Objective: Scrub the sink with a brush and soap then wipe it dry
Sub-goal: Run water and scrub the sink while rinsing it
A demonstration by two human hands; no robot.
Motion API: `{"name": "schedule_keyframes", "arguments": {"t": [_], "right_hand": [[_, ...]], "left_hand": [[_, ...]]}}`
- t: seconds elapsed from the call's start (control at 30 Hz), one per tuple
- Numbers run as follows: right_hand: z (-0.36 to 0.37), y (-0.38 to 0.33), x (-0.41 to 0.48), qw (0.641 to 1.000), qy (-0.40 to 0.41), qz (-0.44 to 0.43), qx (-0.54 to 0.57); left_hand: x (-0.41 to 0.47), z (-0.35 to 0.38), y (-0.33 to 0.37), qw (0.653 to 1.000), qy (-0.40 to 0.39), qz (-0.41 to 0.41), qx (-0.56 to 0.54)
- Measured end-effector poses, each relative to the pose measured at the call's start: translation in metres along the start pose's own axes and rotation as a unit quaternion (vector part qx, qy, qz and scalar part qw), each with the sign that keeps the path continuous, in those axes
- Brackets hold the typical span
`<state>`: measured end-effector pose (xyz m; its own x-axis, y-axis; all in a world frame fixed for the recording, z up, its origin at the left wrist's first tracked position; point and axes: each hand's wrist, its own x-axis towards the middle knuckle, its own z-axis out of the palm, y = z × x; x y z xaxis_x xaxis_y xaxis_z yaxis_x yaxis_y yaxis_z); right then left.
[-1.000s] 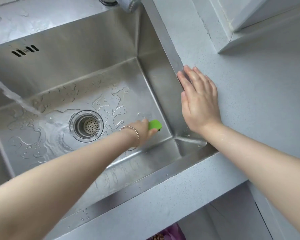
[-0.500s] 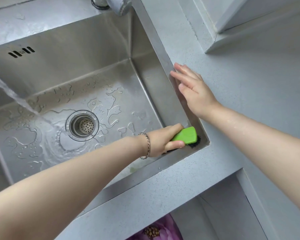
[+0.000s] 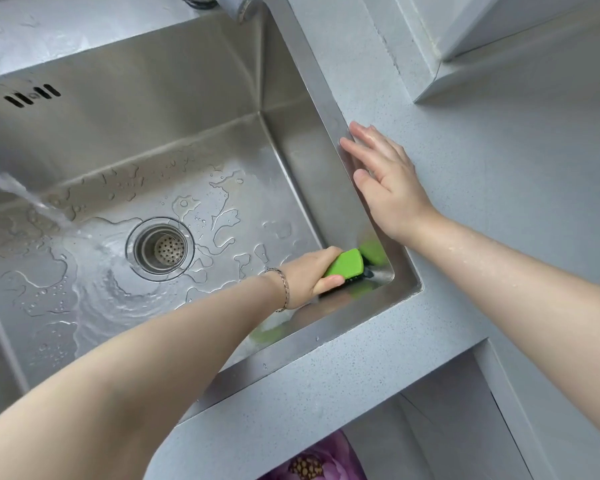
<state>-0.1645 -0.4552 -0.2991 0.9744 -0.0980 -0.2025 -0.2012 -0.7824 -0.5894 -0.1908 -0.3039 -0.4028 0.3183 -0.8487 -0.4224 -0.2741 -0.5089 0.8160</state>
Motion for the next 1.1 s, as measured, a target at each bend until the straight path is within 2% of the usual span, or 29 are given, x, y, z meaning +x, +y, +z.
{"name": "schedule_keyframes", "arguments": {"t": [0.13, 0.2, 0.3, 0.37, 0.43, 0.53, 0.6, 0.67, 0.8, 0.9, 1.03, 1.1], "right_hand": [[0.001, 0.000, -0.001, 1.000, -0.001, -0.004, -0.018], [0.001, 0.000, 0.000, 1.000, -0.002, -0.006, -0.023], [0.002, 0.000, -0.001, 0.999, 0.003, -0.007, -0.034], [0.003, -0.001, -0.001, 0.999, 0.005, -0.011, -0.041], [0.003, -0.001, -0.001, 0.999, 0.006, -0.013, -0.046], [0.005, -0.002, -0.001, 0.998, 0.008, -0.015, -0.067], [0.007, -0.003, -0.003, 0.997, 0.012, -0.015, -0.080], [0.007, -0.004, -0.002, 0.996, 0.011, -0.016, -0.084], [0.006, -0.002, -0.002, 0.996, 0.005, -0.019, -0.085], [0.006, -0.003, -0.003, 0.996, 0.000, -0.021, -0.088], [0.004, -0.007, -0.004, 0.994, 0.001, -0.016, -0.106], [0.005, -0.012, -0.005, 0.993, -0.004, -0.009, -0.121]], "left_hand": [[-0.003, -0.001, -0.020, 0.985, -0.061, -0.123, 0.106], [-0.013, -0.007, -0.021, 0.983, -0.036, -0.136, 0.117], [-0.023, -0.016, -0.006, 0.994, 0.079, -0.054, 0.061], [-0.014, -0.015, 0.005, 0.995, 0.068, 0.015, 0.078], [0.000, -0.008, 0.006, 0.994, 0.022, 0.025, 0.100], [0.009, 0.004, -0.010, 0.989, -0.018, -0.049, 0.136], [0.012, 0.009, -0.020, 0.970, -0.051, -0.147, 0.188], [0.018, 0.009, -0.024, 0.947, -0.073, -0.208, 0.235], [0.021, 0.005, -0.027, 0.926, -0.087, -0.219, 0.294], [-0.007, 0.000, -0.038, 0.892, -0.117, -0.237, 0.366], [-0.057, -0.021, -0.048, 0.842, -0.160, -0.342, 0.385], [-0.076, -0.036, -0.041, 0.845, -0.132, -0.370, 0.364]]}}
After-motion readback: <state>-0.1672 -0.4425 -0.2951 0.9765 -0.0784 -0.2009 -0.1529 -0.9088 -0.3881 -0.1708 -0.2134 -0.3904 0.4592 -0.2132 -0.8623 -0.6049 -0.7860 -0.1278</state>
